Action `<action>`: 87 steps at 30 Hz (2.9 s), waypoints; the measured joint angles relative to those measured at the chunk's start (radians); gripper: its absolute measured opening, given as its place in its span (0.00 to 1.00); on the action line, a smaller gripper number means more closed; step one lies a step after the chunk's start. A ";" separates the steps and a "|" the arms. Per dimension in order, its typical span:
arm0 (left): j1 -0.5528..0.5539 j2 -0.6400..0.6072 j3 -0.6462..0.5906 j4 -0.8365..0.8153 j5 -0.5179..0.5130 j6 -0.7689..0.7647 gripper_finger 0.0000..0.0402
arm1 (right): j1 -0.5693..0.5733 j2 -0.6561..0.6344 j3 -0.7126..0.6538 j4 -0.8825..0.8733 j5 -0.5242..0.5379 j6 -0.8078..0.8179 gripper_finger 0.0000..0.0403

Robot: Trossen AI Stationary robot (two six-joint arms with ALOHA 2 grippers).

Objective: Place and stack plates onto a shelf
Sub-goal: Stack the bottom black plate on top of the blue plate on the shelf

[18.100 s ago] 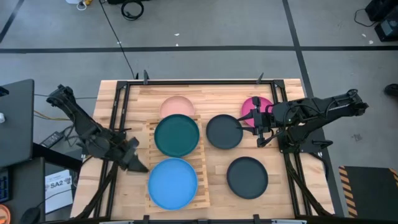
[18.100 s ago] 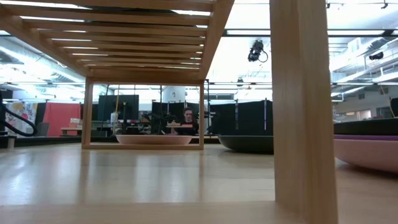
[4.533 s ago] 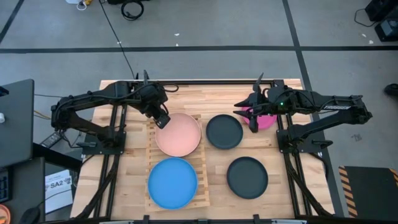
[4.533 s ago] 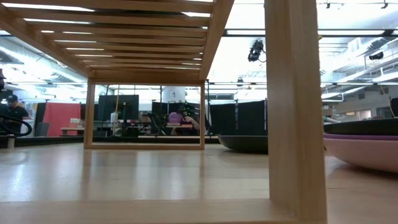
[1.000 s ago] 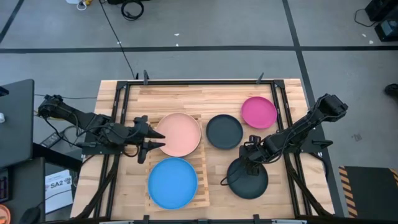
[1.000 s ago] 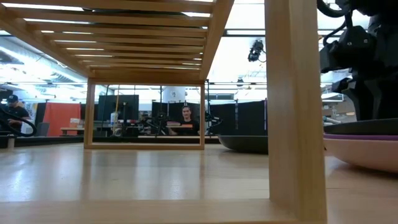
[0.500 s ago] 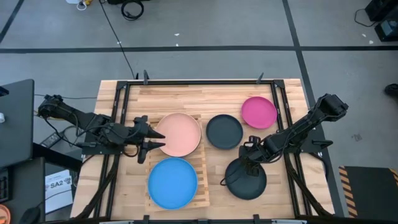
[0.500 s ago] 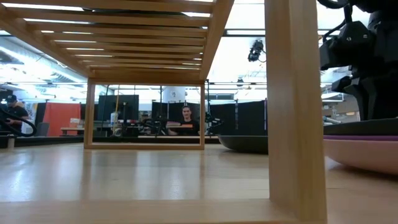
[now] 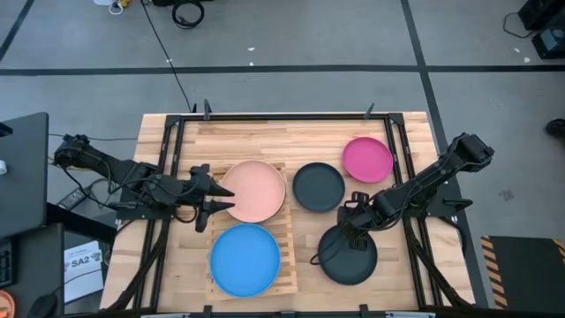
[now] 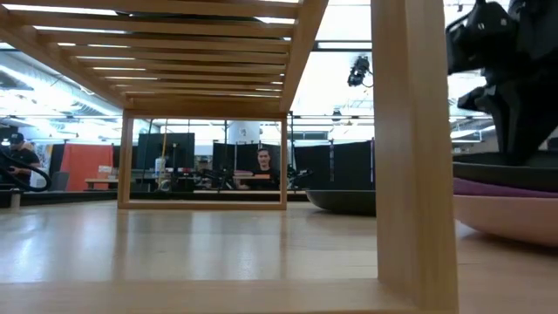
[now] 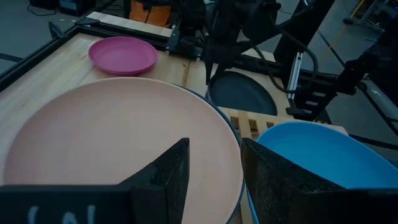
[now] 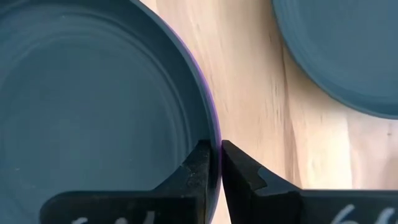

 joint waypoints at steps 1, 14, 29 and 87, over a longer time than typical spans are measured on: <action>0.000 0.000 0.000 0.000 0.000 0.000 0.37 | 0.000 0.000 0.013 -0.014 0.000 -0.003 0.08; 0.000 0.000 0.000 0.000 0.000 0.000 0.37 | 0.000 0.001 0.105 -0.116 0.043 -0.032 0.08; 0.000 0.000 0.000 0.000 0.000 0.000 0.37 | 0.000 0.001 0.106 -0.143 -0.097 -0.031 0.08; 0.000 0.000 0.000 -0.001 0.000 0.002 0.37 | 0.000 0.001 0.031 -0.033 -0.073 0.018 0.18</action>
